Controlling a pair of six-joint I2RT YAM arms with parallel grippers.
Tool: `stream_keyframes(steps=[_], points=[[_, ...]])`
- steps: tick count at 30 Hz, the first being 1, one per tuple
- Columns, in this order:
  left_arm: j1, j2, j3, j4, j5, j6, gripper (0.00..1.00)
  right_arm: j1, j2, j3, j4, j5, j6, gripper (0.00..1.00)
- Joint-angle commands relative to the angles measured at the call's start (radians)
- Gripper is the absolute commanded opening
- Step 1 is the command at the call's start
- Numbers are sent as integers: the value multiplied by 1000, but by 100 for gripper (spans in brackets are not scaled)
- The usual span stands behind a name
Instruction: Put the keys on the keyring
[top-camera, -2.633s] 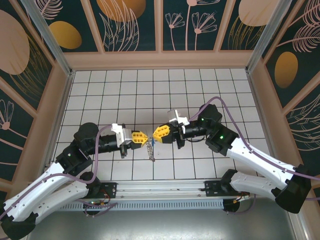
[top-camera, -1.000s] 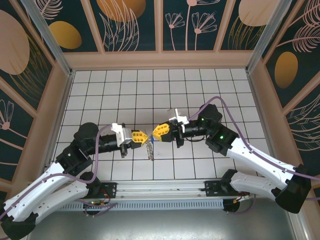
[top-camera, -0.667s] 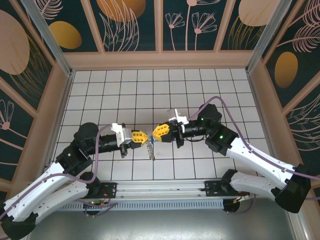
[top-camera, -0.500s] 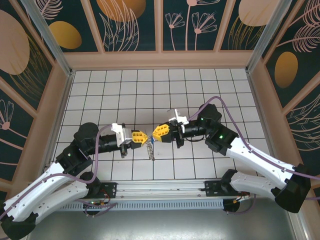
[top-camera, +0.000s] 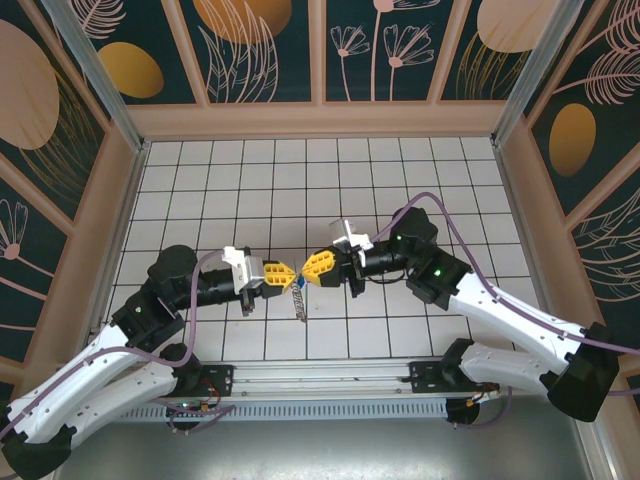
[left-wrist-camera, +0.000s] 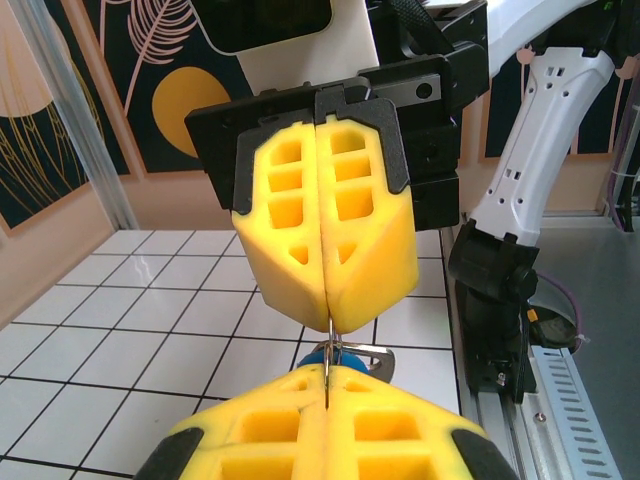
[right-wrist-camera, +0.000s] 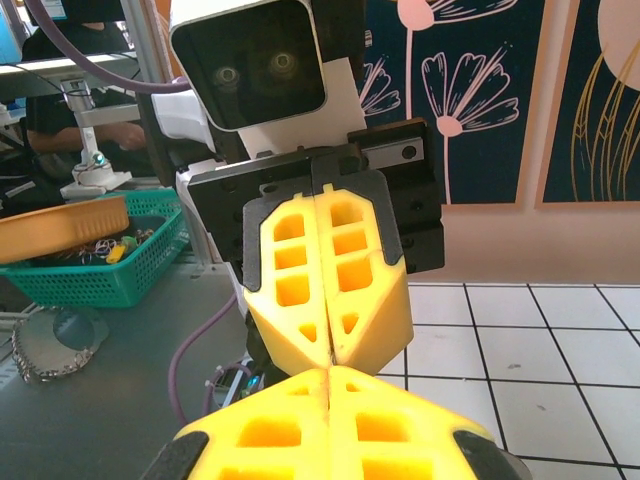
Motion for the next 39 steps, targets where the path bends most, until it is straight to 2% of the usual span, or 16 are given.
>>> stream_keyframes(steps=[1,25,39], points=[[-1,-12,19,40,17,10,0,9,3,34,10,-12,-12,0],[-1,4,25,45,6,-1,0,33,-25,37,-45,-40,-98,0],[-1,-18,19,62,-15,-12,0,36,-51,2,-56,-15,-119,0]])
